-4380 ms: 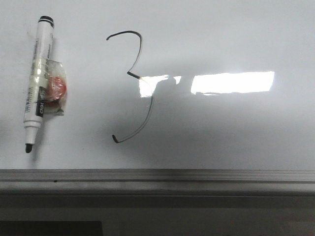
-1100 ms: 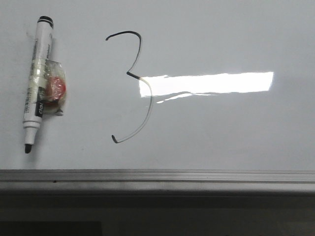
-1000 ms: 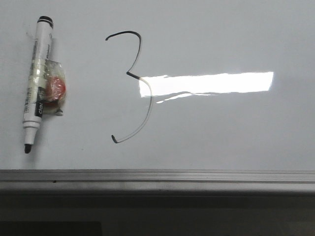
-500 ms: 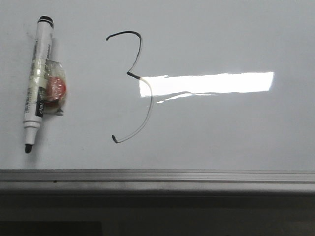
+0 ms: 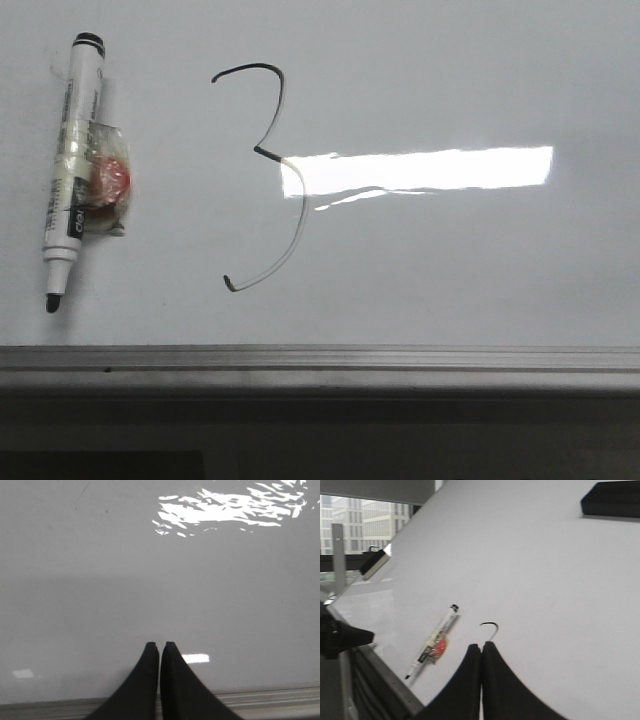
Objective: Write number 3 on whiteboard
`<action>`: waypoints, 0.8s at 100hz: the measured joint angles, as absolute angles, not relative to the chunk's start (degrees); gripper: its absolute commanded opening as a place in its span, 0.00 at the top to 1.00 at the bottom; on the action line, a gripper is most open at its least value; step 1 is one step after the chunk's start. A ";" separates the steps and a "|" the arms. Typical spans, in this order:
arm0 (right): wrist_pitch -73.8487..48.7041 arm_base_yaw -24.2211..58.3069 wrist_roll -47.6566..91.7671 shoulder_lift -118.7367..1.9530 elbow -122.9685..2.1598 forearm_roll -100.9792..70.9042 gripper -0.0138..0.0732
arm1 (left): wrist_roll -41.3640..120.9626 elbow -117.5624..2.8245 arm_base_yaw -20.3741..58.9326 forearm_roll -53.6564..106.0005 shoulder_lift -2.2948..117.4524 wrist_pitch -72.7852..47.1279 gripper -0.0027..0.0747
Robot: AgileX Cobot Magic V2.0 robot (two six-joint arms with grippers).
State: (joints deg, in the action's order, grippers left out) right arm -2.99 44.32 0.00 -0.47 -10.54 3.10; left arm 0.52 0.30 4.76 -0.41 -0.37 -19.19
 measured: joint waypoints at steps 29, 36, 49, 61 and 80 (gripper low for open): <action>-1.96 13.12 -1.99 -0.47 -6.41 4.33 0.92 | 0.52 0.30 4.76 -0.41 -0.37 -19.19 0.99; -1.96 5.60 -1.99 -0.47 -4.47 4.33 0.92 | 0.52 0.30 4.76 -0.41 -0.37 -19.19 0.99; -1.96 -4.23 -2.13 -0.47 -0.76 2.68 0.92 | 0.52 0.30 4.76 -0.41 -0.37 -19.19 0.99; -2.82 -9.05 -2.25 -0.11 0.68 1.66 0.92 | 0.52 0.30 4.76 -0.41 -0.37 -19.19 0.99; -14.08 -9.89 -2.38 0.59 0.68 1.42 0.92 | 0.52 0.30 4.76 -0.41 -0.37 -19.19 0.99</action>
State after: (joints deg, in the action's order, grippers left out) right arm -14.08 -9.89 -2.38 0.59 0.68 1.42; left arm 0.52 0.30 4.76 -0.41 -0.37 -19.19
